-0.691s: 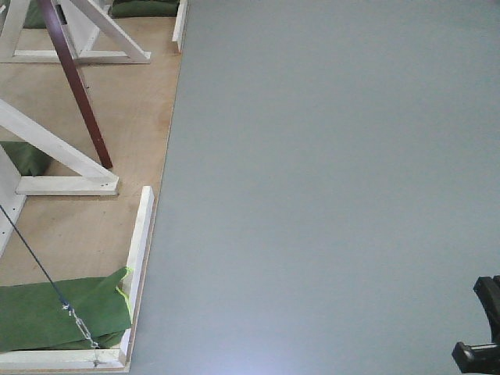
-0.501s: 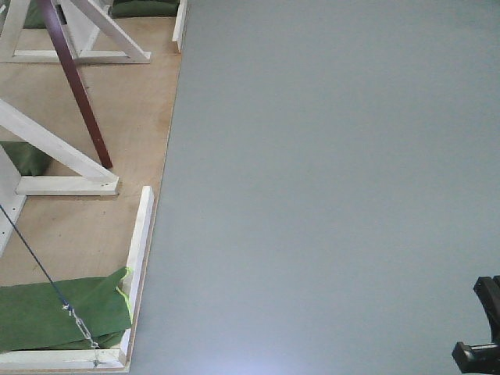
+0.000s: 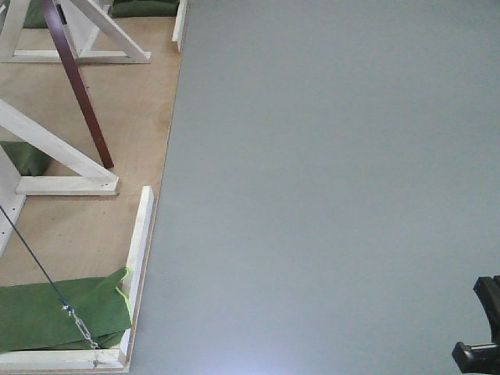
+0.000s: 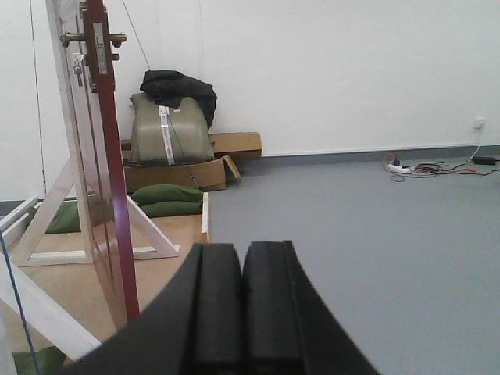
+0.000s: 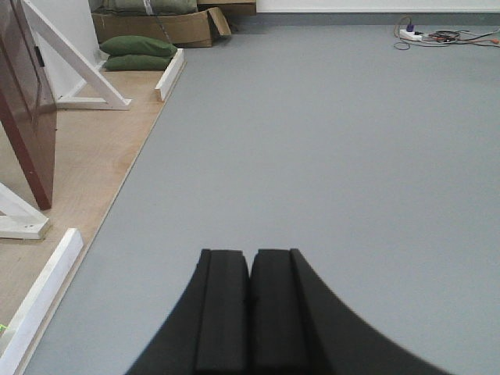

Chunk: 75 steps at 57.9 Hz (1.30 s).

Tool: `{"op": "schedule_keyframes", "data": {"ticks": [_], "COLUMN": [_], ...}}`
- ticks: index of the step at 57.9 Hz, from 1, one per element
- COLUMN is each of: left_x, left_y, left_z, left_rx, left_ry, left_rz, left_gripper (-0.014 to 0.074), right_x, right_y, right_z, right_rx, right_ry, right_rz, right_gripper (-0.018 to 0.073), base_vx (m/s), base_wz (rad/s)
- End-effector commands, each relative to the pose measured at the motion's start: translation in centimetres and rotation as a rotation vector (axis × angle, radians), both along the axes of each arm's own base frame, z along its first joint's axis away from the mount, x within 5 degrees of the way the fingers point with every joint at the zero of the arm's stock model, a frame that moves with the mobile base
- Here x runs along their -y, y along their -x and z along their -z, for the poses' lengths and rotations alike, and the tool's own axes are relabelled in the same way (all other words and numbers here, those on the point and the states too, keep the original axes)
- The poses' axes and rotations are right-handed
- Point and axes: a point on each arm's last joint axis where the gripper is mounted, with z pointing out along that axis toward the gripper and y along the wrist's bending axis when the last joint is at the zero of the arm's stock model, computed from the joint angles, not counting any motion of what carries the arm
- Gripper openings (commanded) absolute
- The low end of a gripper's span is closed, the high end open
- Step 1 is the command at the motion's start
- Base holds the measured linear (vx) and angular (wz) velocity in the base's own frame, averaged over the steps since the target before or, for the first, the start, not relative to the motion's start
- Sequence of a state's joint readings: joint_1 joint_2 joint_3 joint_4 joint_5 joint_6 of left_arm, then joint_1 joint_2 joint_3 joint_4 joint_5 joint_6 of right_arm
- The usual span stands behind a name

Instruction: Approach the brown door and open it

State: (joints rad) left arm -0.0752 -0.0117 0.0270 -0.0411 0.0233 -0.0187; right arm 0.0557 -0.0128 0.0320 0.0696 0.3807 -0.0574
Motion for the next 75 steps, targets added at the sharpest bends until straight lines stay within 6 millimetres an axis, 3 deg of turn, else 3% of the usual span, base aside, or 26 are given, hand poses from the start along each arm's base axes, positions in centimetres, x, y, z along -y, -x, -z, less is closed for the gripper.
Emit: {"op": "schedule_keyframes", "data": {"ticks": [1, 75], "left_x": [-0.06, -0.06], "left_y": [0.29, 0.29], "left_z": [-1.43, -1.43], "left_rx": [0.113, 0.113], "left_ry": [0.015, 0.015], "left_rz": [-0.004, -0.004], "left_gripper": [-0.0003, -0.0003], "right_x": [0.06, 0.06], "right_y": [-0.17, -0.18], "right_z": [-0.59, -0.61], "right_rx": [0.080, 0.082], "right_ry": [0.011, 0.011], "right_rz": [0.005, 0.005], "right_gripper": [0.0000, 0.0000], "base_vx": [0.00, 0.13], "base_wz": [-0.01, 0.00]}}
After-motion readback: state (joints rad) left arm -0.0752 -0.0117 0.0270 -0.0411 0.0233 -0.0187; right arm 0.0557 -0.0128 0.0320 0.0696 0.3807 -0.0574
